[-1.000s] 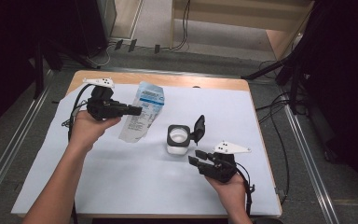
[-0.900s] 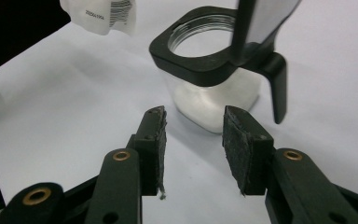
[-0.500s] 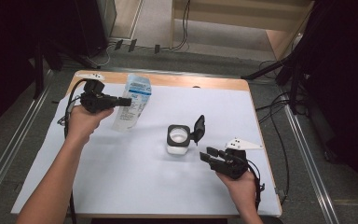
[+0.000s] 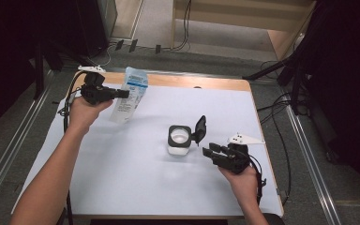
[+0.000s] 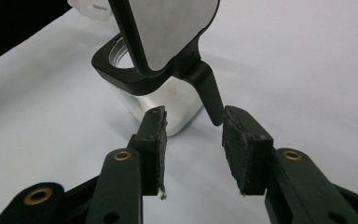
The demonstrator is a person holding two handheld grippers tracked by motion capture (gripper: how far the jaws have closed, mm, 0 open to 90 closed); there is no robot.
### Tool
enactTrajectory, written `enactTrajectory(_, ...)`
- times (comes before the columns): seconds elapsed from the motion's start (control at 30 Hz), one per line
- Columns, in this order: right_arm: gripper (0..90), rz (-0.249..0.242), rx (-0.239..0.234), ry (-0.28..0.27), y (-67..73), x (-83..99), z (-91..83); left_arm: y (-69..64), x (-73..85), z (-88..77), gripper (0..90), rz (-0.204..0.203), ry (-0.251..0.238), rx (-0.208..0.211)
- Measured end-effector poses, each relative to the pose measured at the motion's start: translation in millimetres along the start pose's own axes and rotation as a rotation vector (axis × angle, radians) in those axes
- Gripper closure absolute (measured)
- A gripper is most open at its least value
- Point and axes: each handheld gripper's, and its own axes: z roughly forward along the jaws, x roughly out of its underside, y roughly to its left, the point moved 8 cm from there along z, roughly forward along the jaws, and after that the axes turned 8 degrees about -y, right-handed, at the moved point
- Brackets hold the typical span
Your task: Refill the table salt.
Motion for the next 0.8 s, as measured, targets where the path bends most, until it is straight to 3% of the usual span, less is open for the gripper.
enactTrajectory(0.1, 61.5, 0.005, -0.005, 0.000, -0.6, -0.2, 1.3, 5.4, 7.5, 1.6, 90.0, -0.015, 0.013, -0.006)
enactTrajectory(0.17, 61.5, 0.008, -0.003, 0.003, -1.2, 0.0, 1.8, 8.1, 12.8, 2.3, 90.0, -0.001, 0.029, -0.026)
enactTrajectory(0.37, 61.7, 0.013, -0.004, -0.002, -2.0, -0.2, 0.8, 10.6, 21.1, -5.5, 90.0, -0.029, 0.005, -0.017)
enactTrajectory(0.7, 62.0, 0.015, -0.006, -0.001, -2.2, 0.6, 0.9, 7.5, 27.1, -20.2, 90.0, 0.019, 0.039, -0.049)
enactTrajectory(0.8, 62.1, 0.018, -0.006, 0.001, -2.2, 1.1, 0.7, 9.6, 31.7, -24.8, 90.0, 0.005, 0.025, -0.055)
